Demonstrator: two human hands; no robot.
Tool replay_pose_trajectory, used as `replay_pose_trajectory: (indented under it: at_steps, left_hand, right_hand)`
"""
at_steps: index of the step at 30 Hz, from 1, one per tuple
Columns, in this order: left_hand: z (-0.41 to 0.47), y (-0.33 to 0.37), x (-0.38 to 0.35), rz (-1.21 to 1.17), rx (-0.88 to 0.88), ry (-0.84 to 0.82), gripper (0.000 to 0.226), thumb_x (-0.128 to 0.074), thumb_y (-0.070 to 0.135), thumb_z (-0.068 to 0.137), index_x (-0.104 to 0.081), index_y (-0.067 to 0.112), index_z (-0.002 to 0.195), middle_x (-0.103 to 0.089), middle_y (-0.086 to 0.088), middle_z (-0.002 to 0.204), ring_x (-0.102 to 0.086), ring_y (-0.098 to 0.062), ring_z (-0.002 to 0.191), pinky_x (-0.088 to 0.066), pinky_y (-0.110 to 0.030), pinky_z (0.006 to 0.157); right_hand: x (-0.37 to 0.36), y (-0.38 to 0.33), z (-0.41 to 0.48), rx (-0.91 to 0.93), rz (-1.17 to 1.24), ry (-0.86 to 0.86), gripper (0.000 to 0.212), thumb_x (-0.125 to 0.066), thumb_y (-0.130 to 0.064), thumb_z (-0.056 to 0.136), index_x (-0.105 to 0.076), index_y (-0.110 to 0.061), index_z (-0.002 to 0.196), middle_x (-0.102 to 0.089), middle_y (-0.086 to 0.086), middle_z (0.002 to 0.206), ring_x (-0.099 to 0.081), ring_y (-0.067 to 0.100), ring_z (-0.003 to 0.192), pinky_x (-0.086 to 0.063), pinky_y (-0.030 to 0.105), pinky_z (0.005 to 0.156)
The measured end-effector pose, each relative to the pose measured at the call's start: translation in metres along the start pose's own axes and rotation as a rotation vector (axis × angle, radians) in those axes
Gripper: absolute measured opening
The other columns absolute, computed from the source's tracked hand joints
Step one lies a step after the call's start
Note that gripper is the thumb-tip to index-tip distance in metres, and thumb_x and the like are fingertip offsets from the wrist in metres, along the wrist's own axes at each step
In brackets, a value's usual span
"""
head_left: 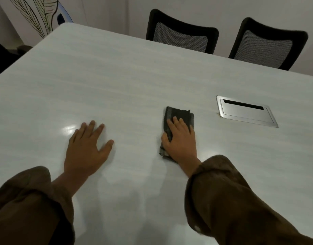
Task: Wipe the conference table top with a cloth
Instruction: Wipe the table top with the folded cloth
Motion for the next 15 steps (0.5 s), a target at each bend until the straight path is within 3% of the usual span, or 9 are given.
replay_pose_trajectory:
  at_steps: [4,8,11,15]
  left_hand:
    - [0.000,0.000,0.000,0.003,-0.001,-0.001,0.071,-0.036,0.061,0.088,-0.047,0.021,0.145,-0.039,-0.008,0.154,-0.029,-0.028,0.146,-0.025,-0.046,0.117]
    - [0.002,-0.002,0.000,0.006,0.002,-0.002,0.069,-0.036,0.059,0.088,-0.048,0.020,0.144,-0.041,-0.008,0.153,-0.031,-0.028,0.145,-0.025,-0.046,0.117]
    - [0.004,0.000,0.001,-0.014,0.021,0.001,0.069,-0.035,0.059,0.088,-0.049,0.021,0.144,-0.041,-0.006,0.154,-0.030,-0.025,0.146,-0.025,-0.044,0.118]
    - [0.005,0.000,0.001,-0.024,0.021,0.008,0.067,-0.036,0.056,0.089,-0.049,0.020,0.144,-0.042,-0.005,0.153,-0.031,-0.024,0.146,-0.025,-0.043,0.118]
  right_hand:
    - [0.010,0.028,-0.019,0.224,0.153,-0.018,0.058,-0.044,-0.047,0.086,-0.055,-0.029,0.140,-0.047,-0.006,0.151,-0.035,0.012,0.144,-0.020,0.035,0.121]
    - [0.012,0.051,0.044,0.127,0.141,0.034,0.061,-0.044,-0.050,0.084,-0.058,-0.026,0.138,-0.050,-0.002,0.149,-0.040,0.017,0.142,-0.029,0.042,0.118]
    - [0.004,0.035,0.095,0.003,0.053,0.036,0.062,-0.041,-0.049,0.089,-0.048,-0.026,0.146,-0.041,0.000,0.156,-0.031,0.020,0.147,-0.020,0.043,0.121]
    - [0.001,0.022,0.100,0.141,0.059,-0.054,0.063,-0.040,-0.049,0.089,-0.045,-0.028,0.148,-0.037,-0.004,0.158,-0.027,0.017,0.149,-0.017,0.043,0.123]
Point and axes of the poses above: each hand's wrist, its own z-axis towards the middle knuckle, its own x-axis out of the back of the hand, y = z × x, the point moved 1 cm from there along z, towards the middle knuckle
